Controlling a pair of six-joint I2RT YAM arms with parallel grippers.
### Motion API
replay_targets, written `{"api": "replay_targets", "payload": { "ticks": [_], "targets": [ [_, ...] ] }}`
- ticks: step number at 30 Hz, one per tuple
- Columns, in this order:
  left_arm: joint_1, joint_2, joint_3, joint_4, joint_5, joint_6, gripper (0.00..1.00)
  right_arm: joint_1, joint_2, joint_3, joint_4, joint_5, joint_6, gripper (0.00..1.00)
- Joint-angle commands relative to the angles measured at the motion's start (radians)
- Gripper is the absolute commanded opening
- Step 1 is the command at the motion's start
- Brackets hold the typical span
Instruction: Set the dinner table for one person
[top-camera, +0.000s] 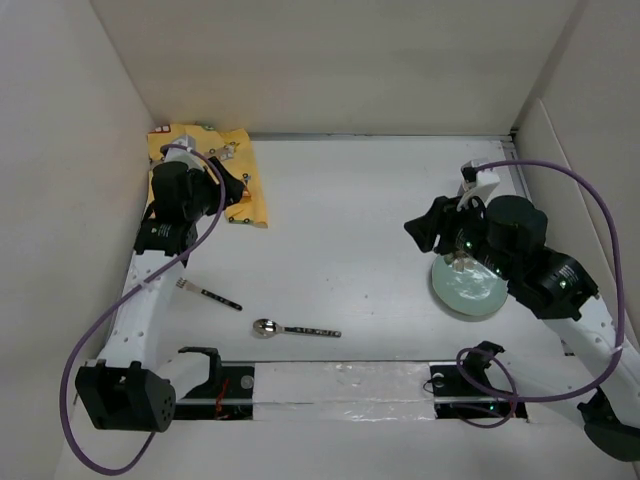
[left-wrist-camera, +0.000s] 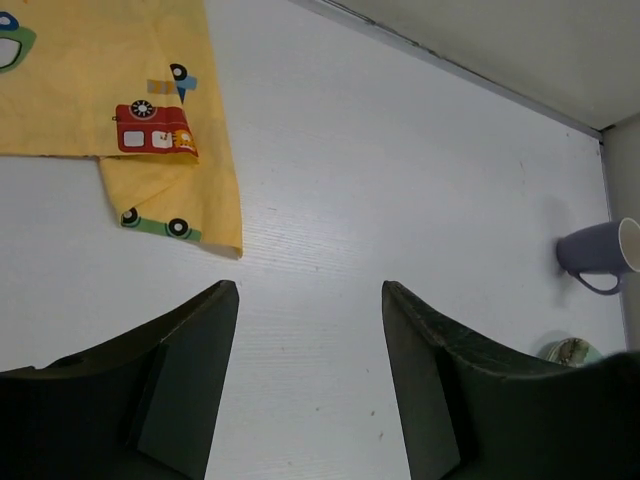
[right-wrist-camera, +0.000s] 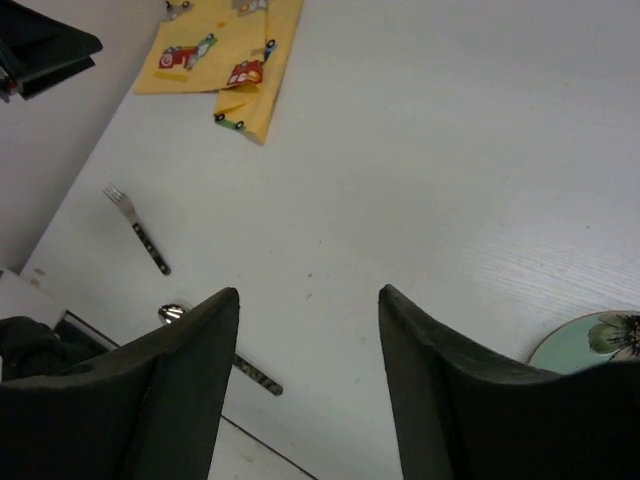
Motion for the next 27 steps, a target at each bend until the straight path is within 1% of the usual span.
{"api": "replay_targets", "payload": {
  "ticks": [1, 2, 3, 4, 5, 6, 7, 8, 10, 11, 12, 13, 14, 15, 18, 20, 21, 22, 24, 27],
  "targets": [
    [0.003, -0.003, 0.045, 0.015, -0.027, 0.019, 0.56, -0.010, 0.000, -0.013, 0.062, 0.004, 0.005, 0.54],
    [0.003, 0.008, 0.051, 0.006, -0.059, 0.022, 0.55, -0.019, 0.004, -0.018, 0.062, -0.003, 0.005, 0.25],
    [0.003, 0.034, 0.054, 0.001, -0.079, 0.025, 0.50, -0.019, 0.007, -0.017, 0.059, -0.006, 0.005, 0.11],
    [0.012, 0.048, 0.056, -0.012, -0.102, 0.024, 0.42, -0.019, 0.013, -0.013, 0.047, -0.007, 0.005, 0.00],
    [0.012, 0.069, 0.062, -0.020, -0.143, 0.022, 0.30, -0.019, 0.021, -0.009, 0.041, -0.006, 0.005, 0.00],
    [0.012, 0.139, 0.081, -0.051, -0.222, 0.018, 0.00, -0.028, 0.024, -0.010, 0.039, -0.004, 0.000, 0.00],
    [0.012, 0.140, 0.082, -0.051, -0.223, 0.017, 0.00, -0.028, 0.027, -0.010, 0.039, -0.003, 0.000, 0.00],
    [0.012, 0.191, 0.089, -0.058, -0.231, 0.013, 0.00, -0.028, 0.027, -0.012, 0.038, -0.003, 0.000, 0.00],
    [0.012, 0.247, 0.114, -0.059, -0.231, 0.025, 0.00, -0.028, 0.030, -0.012, 0.033, -0.006, -0.001, 0.00],
    [0.012, 0.308, 0.129, -0.084, -0.231, 0.031, 0.01, -0.028, 0.030, -0.021, 0.032, -0.004, -0.003, 0.00],
    [0.012, 0.337, 0.144, -0.100, -0.228, 0.040, 0.08, -0.028, 0.030, -0.026, 0.030, -0.006, -0.003, 0.00],
    [-0.017, 0.364, 0.173, -0.117, -0.238, 0.066, 0.14, -0.028, 0.027, -0.029, 0.027, -0.006, -0.001, 0.00],
    [-0.037, 0.414, 0.181, -0.141, -0.251, 0.083, 0.25, -0.028, 0.026, -0.039, 0.024, -0.006, 0.003, 0.00],
    [-0.048, 0.437, 0.187, -0.152, -0.249, 0.102, 0.29, -0.028, 0.023, -0.046, 0.027, -0.007, 0.005, 0.00],
    [-0.059, 0.494, 0.183, -0.174, -0.211, 0.123, 0.34, -0.028, 0.014, -0.078, 0.043, -0.015, 0.017, 0.01],
    [-0.059, 0.508, 0.155, -0.152, -0.197, 0.131, 0.40, -0.028, 0.010, -0.092, 0.052, -0.027, 0.022, 0.16],
    [-0.059, 0.514, 0.149, -0.146, -0.167, 0.133, 0.41, -0.028, 0.009, -0.098, 0.056, -0.032, 0.023, 0.22],
    [-0.059, 0.522, 0.142, -0.141, -0.166, 0.134, 0.41, -0.028, 0.007, -0.115, 0.061, -0.038, 0.026, 0.34],
    [-0.082, 0.551, 0.140, -0.126, -0.168, 0.134, 0.44, -0.028, 0.009, -0.127, 0.075, -0.058, 0.026, 0.40],
    [-0.106, 0.600, 0.148, -0.102, -0.174, 0.128, 0.45, -0.028, 0.024, -0.139, 0.084, -0.076, 0.026, 0.42]
  ]
}}
